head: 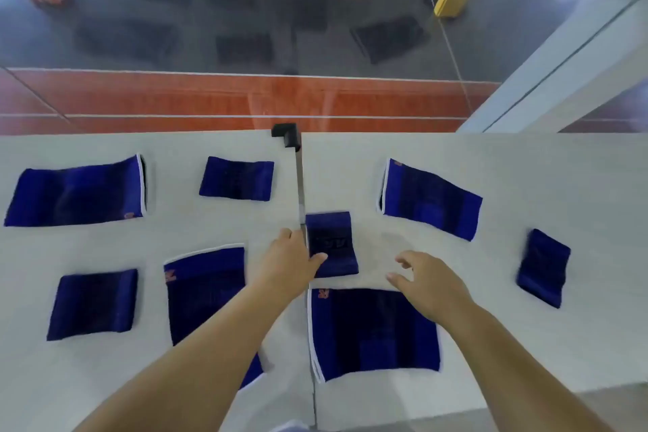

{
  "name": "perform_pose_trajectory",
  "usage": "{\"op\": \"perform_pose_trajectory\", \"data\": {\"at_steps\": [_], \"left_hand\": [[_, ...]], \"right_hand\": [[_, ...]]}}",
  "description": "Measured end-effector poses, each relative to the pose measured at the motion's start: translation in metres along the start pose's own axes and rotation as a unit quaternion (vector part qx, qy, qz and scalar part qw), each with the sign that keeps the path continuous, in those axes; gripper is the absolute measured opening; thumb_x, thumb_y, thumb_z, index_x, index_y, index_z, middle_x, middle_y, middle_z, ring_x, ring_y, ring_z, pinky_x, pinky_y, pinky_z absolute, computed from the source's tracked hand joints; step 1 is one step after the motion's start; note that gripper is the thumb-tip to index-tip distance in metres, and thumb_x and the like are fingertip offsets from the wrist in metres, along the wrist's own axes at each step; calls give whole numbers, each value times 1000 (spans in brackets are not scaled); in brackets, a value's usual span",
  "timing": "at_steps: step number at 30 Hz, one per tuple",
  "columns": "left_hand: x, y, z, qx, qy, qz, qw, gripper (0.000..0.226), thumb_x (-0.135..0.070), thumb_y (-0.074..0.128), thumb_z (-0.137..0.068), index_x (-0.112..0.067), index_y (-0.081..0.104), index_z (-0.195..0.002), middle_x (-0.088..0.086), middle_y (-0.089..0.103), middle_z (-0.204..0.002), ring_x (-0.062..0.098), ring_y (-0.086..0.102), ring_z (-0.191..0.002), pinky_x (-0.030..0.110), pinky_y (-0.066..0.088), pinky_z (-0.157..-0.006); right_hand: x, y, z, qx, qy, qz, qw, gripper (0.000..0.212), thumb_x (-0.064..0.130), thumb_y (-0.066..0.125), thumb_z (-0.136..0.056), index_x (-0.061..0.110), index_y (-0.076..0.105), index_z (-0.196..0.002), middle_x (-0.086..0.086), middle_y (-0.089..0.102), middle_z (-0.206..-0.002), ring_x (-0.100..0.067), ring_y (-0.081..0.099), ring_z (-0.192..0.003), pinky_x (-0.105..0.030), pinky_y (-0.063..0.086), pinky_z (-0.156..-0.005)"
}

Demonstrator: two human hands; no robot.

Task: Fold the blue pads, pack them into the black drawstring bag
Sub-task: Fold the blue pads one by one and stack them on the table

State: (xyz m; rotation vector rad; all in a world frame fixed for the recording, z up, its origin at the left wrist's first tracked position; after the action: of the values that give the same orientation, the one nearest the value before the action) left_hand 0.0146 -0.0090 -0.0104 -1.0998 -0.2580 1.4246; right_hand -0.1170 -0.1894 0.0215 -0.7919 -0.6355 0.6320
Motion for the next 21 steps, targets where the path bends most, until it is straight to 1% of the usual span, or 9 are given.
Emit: {"op": "perform_pose_trajectory", "data": {"at_steps": [4, 7, 9, 12, 14, 15, 17, 20, 21], "left_hand": [[-11, 10, -13, -23, -39, 18, 999, 58, -44, 63, -84, -5, 44, -124, 11, 48, -120, 27, 51, -107, 36, 46, -92], [-18, 18, -18, -40, -70, 25, 996, 59, -39, 69, -81, -2, 44, -119, 14, 47, -119, 27, 53, -104, 35, 46, -89], [-18, 20, -18, -60, -80, 54, 994, 56, -32, 72, -80, -2, 45, -119, 14, 48, -119, 28, 55, -100, 36, 48, -87], [-23, 22, -16, -74, -57, 70, 993, 43, -19, 72, -81, -6, 51, -116, 11, 51, -116, 27, 55, -99, 37, 48, -86], [-31, 25, -17, -58, -40, 46, 996, 26, -16, 70, -81, -9, 55, -101, 11, 54, -109, 25, 54, -91, 37, 47, -80], [-36, 27, -17, -46, -36, 35, 998, 19, -17, 68, -82, -11, 53, -92, 11, 55, -105, 24, 53, -85, 35, 45, -75], [-48, 31, -17, -36, -28, 40, 998, 16, -19, 64, -85, -12, 50, -83, 9, 56, -97, 22, 50, -78, 31, 40, -67], [-72, 35, -15, -42, -11, 136, 990, 12, -19, 58, -89, -12, 50, -84, 5, 57, -79, 23, 51, -69, 30, 36, -57], [-80, 37, -15, -37, -2, 174, 984, 12, -17, 57, -89, -14, 49, -81, 3, 55, -73, 23, 47, -66, 31, 35, -57]], "right_hand": [[-19, -5, -3, 3, 27, -12, 1000, 46, 45, 52, -91, 22, 50, -131, 3, 57, -130, -17, 57, -111, -31, 48, -91], [-38, -8, -3, 7, 35, -17, 999, 45, 44, 52, -91, 21, 50, -130, 4, 57, -129, -16, 57, -109, -31, 47, -90], [-50, -11, -1, 6, 37, -20, 999, 45, 44, 52, -91, 21, 50, -130, 3, 57, -129, -17, 57, -111, -31, 47, -90], [-70, -15, 1, 11, 35, -27, 999, 44, 45, 52, -91, 21, 51, -129, 3, 58, -128, -17, 56, -112, -31, 47, -92], [-84, -18, 3, 13, 39, -36, 999, 44, 45, 52, -91, 21, 52, -128, 3, 58, -128, -17, 57, -111, -31, 47, -91], [-91, -20, 3, 11, 41, -40, 998, 44, 44, 52, -91, 20, 52, -128, 2, 58, -128, -17, 57, -112, -31, 47, -92], [-106, -24, 5, 5, 49, -51, 997, 44, 44, 53, -91, 20, 52, -128, 1, 59, -128, -17, 57, -112, -31, 47, -92], [-129, -29, 9, -12, 64, -72, 995, 43, 43, 53, -92, 19, 52, -128, 2, 59, -127, -17, 57, -112, -29, 45, -90], [-137, -31, 11, -20, 70, -79, 994, 43, 42, 53, -92, 20, 52, -128, 3, 60, -127, -17, 57, -112, -29, 45, -88]]}}
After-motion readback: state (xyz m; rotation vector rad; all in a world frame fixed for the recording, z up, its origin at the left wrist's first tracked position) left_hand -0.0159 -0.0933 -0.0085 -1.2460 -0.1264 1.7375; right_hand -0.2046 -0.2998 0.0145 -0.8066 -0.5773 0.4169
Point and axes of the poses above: each hand's wrist, its own z-axis away from the middle knuckle, its own y-axis out of the palm, x = y × z, the point moved 2 cm from there along -z, towards the middle knuckle
